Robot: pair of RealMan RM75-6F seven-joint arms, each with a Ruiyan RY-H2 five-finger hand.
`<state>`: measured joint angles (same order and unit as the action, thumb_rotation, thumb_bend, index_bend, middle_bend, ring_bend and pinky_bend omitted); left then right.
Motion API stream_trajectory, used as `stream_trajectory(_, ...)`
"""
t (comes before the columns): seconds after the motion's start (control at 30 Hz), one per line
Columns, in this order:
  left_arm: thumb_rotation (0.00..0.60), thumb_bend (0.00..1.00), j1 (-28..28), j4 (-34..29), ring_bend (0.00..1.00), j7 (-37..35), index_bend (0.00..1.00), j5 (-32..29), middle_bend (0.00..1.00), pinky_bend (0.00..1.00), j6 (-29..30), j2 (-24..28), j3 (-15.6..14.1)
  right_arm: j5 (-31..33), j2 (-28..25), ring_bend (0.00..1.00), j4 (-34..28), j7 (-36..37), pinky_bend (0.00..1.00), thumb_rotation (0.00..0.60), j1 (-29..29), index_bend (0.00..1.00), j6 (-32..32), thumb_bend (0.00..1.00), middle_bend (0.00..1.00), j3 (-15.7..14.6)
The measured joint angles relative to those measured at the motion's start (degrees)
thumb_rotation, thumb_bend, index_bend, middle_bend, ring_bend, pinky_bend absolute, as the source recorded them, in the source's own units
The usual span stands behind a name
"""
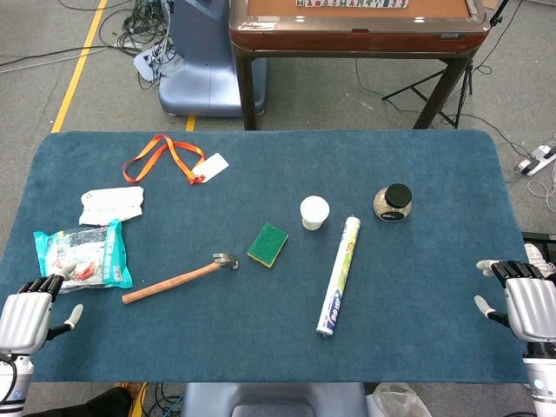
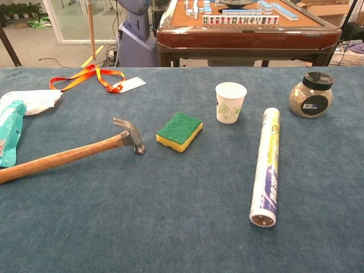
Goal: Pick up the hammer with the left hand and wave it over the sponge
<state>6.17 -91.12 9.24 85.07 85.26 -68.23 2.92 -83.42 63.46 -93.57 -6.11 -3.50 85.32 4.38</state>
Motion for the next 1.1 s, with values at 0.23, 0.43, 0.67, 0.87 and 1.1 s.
stream_trajectory(0.23,0.600,0.27,0.24,-0.15,0.32,0.00,0.18,0.16,0.32,0.35,-0.60,-0.21,-0.27,0.08,0.20,0.31,0.10,-0.03,0.33,0.600,0.20,0.36,0.53,0.18,0.42,0.21)
stream_trajectory(0.43,0.600,0.27,1.38,-1.05,0.32,-1.63,0.20,0.82,0.32,0.35,-1.91,0.23,-0.13,1.00,0.22,0.31,0.24,0.57,0.33,0.600,0.60,0.36,1.21,0.18,0.42,0.82)
stream_trajectory(0.67,0.600,0.27,4.75,-1.19,0.33,-4.75,0.20,1.72,0.32,0.35,-5.84,-0.01,0.65,1.60,0.19,0.31,0.14,0.72,0.33,0.600,0.83,0.36,1.44,0.18,0.41,1.20)
stream_trajectory(0.87,0.600,0.27,8.75,-1.02,0.33,-6.57,0.20,2.41,0.32,0.35,-10.31,-1.38,1.46,1.80,0.12,0.31,-0.03,0.50,0.33,0.600,0.70,0.36,0.85,0.18,0.41,1.15)
stream_trajectory(1.1,0.600,0.27,13.00,-2.93,0.33,-7.08,0.21,0.40,0.31,0.35,-16.91,-2.18,2.42,2.06,-0.08,0.31,0.05,1.06,0.33,0.600,0.70,0.36,0.58,0.18,0.41,1.27)
